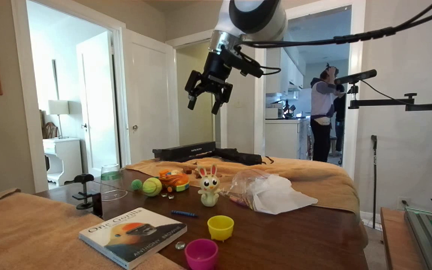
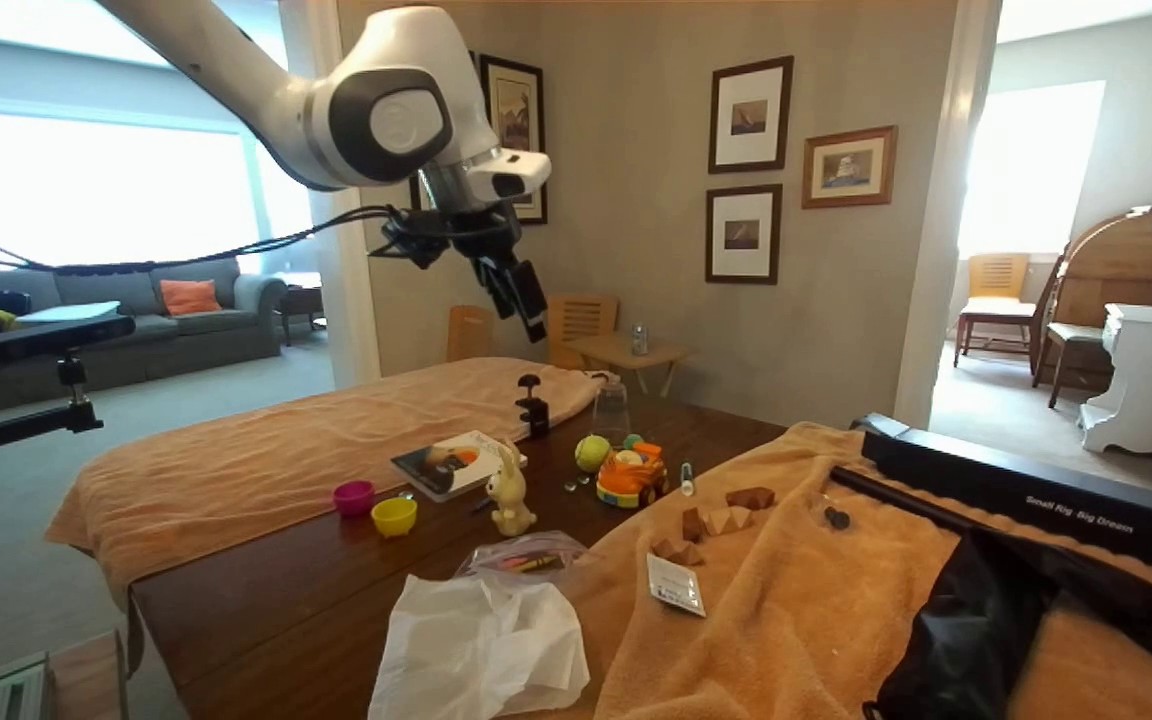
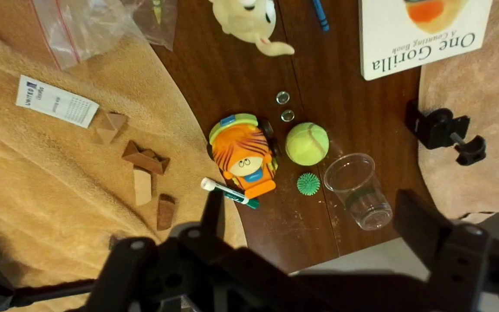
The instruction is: Move the green ball forward
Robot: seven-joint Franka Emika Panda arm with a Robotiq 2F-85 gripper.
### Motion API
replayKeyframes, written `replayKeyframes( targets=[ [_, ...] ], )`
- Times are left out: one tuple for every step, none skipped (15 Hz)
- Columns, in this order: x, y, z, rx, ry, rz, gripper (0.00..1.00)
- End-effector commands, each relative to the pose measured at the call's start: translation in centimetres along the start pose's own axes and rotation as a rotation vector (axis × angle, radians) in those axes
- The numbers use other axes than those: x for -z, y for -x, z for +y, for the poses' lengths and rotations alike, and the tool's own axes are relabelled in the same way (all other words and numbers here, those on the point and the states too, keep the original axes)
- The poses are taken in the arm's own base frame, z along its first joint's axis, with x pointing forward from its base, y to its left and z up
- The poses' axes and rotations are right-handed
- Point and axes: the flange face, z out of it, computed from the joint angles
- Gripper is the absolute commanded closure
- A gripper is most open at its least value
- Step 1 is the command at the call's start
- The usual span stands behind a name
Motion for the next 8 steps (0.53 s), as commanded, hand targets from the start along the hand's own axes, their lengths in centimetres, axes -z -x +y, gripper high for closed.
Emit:
replayKeyframes(
  targets=[
    [-3.2, -4.7, -1.8, -0.054, -0.037, -0.062, 0.00],
    [-3.9, -5.5, -2.4, -0.059, -0.043, -0.089, 0.00],
    [-4.7, -6.3, -2.9, -0.064, -0.044, -0.119, 0.00],
    [-5.4, -7.1, -3.5, -0.071, -0.039, -0.153, 0.00],
    [-5.9, -7.7, -4.0, -0.070, -0.027, -0.189, 0.00],
    [-6.4, -8.3, -4.5, -0.071, -0.016, -0.217, 0.00],
    [-6.8, -8.8, -4.9, -0.071, 0.004, -0.252, 0.00],
    [-7.2, -9.4, -5.2, -0.066, 0.031, -0.274, 0.00]
  ],
)
